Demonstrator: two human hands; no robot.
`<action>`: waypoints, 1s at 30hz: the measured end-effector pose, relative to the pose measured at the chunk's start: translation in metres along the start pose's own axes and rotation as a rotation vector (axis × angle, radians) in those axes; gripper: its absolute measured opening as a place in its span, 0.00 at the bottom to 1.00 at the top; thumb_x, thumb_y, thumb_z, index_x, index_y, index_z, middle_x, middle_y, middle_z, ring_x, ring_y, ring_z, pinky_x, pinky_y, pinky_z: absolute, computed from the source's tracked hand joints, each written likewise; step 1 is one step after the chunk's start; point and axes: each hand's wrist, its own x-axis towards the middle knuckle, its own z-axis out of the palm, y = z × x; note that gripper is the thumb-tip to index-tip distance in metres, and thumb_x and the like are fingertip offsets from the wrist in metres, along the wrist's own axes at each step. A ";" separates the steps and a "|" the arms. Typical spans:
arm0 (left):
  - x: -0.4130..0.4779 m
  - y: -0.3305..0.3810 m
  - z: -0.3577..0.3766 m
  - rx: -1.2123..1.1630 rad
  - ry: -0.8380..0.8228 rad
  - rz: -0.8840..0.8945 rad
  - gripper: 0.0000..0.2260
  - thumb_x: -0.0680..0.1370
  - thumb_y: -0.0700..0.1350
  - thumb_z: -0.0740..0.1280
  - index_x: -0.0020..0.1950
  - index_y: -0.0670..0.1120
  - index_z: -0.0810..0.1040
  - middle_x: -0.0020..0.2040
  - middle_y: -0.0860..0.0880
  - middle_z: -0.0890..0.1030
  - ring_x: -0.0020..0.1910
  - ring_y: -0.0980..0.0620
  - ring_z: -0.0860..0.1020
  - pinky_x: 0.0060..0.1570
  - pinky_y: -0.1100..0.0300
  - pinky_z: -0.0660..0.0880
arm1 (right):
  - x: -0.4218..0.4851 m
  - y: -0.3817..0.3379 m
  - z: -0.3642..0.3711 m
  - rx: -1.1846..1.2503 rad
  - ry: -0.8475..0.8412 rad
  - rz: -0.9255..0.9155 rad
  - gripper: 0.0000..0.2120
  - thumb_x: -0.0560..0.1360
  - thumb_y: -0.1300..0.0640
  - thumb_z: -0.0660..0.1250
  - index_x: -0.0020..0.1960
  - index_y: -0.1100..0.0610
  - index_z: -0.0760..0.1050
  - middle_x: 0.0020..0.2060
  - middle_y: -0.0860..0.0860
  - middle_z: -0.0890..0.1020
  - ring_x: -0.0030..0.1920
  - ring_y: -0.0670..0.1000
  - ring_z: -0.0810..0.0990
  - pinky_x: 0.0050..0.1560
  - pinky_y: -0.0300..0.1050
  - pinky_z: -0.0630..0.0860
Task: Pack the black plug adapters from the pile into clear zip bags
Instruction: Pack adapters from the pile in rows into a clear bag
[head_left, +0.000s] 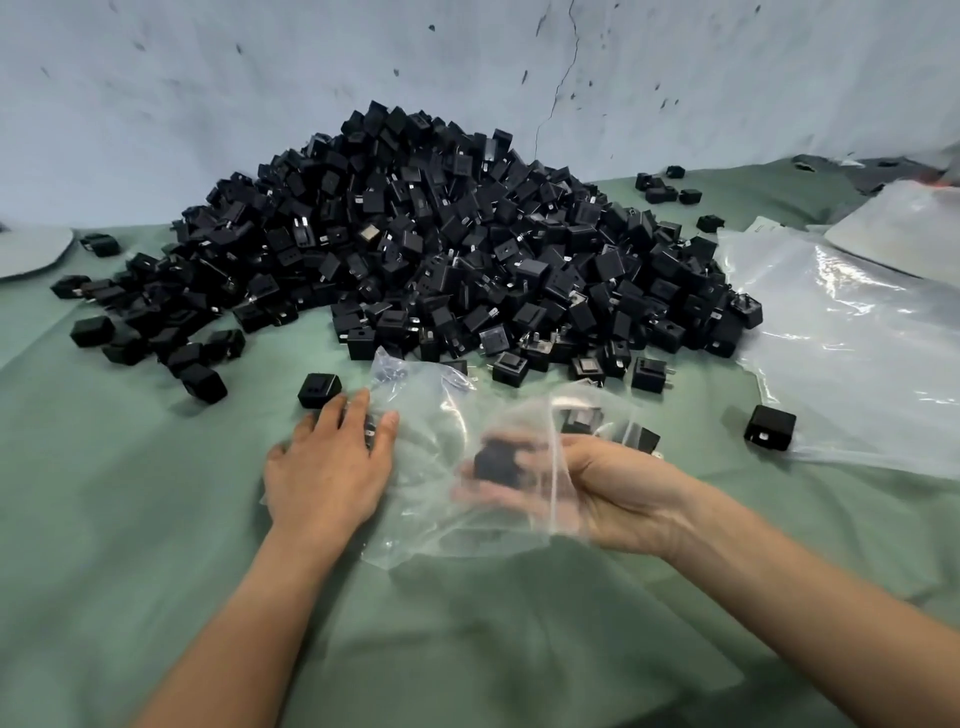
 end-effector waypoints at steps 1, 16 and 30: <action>0.000 0.000 0.000 0.004 -0.001 0.000 0.28 0.80 0.63 0.41 0.78 0.55 0.55 0.77 0.54 0.60 0.73 0.48 0.63 0.64 0.47 0.68 | 0.001 0.000 0.000 -0.058 0.001 0.056 0.20 0.73 0.75 0.58 0.64 0.69 0.71 0.58 0.71 0.76 0.49 0.69 0.81 0.44 0.58 0.81; 0.000 -0.001 0.001 -0.014 0.014 0.011 0.27 0.80 0.62 0.42 0.79 0.55 0.53 0.77 0.53 0.60 0.74 0.49 0.62 0.66 0.48 0.67 | 0.065 0.024 0.022 -0.349 0.281 -0.282 0.11 0.75 0.72 0.59 0.53 0.64 0.75 0.39 0.53 0.78 0.36 0.48 0.81 0.42 0.41 0.81; 0.001 -0.002 0.004 -0.021 0.044 0.023 0.36 0.74 0.70 0.35 0.78 0.57 0.53 0.77 0.55 0.60 0.74 0.51 0.63 0.67 0.48 0.68 | 0.076 0.006 0.017 -1.306 0.323 -0.541 0.11 0.79 0.64 0.60 0.61 0.58 0.71 0.54 0.54 0.79 0.53 0.52 0.79 0.55 0.48 0.78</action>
